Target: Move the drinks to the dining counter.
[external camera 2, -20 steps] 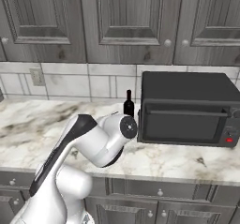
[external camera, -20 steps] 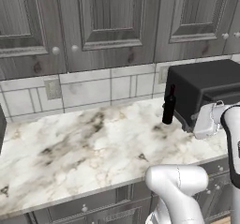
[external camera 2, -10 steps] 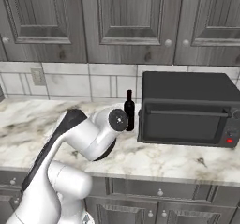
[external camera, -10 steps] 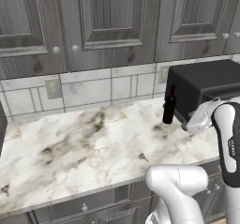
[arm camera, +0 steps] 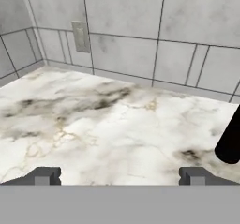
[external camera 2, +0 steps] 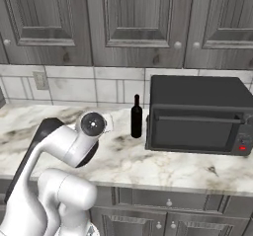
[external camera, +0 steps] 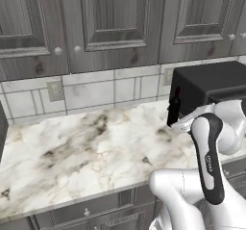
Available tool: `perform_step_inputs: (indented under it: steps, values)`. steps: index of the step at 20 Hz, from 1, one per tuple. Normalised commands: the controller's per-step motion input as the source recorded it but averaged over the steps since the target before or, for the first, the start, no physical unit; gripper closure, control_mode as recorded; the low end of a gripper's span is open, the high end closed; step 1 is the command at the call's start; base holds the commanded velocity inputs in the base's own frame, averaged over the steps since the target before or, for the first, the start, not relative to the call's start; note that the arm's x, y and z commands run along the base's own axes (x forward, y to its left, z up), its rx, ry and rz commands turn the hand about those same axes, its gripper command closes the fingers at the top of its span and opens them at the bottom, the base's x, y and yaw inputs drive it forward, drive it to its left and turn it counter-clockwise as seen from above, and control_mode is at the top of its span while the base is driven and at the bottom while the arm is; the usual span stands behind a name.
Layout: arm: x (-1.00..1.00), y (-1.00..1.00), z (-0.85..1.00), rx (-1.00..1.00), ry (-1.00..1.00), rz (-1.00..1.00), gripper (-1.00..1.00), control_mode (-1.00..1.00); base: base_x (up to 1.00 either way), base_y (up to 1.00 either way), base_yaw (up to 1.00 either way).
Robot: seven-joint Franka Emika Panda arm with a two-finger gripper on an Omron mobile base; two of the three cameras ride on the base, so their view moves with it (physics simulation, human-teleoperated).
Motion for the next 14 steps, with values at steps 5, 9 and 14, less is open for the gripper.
perform_step_inputs:
  steps: [5, 9, 14]
  values:
    - [0.36, 0.09, 0.02, 0.00, 0.13, -0.15, -1.00, -1.00, 0.00, 0.00, 0.00]
    - [0.25, 0.00, 0.02, 0.03, 0.15, -0.28, -1.00, -1.00, 0.00, 0.00, 0.00]
    - [0.09, -0.04, 0.00, 0.10, 0.12, -0.35, -1.00, -1.00, 0.00, 0.00, 0.00]
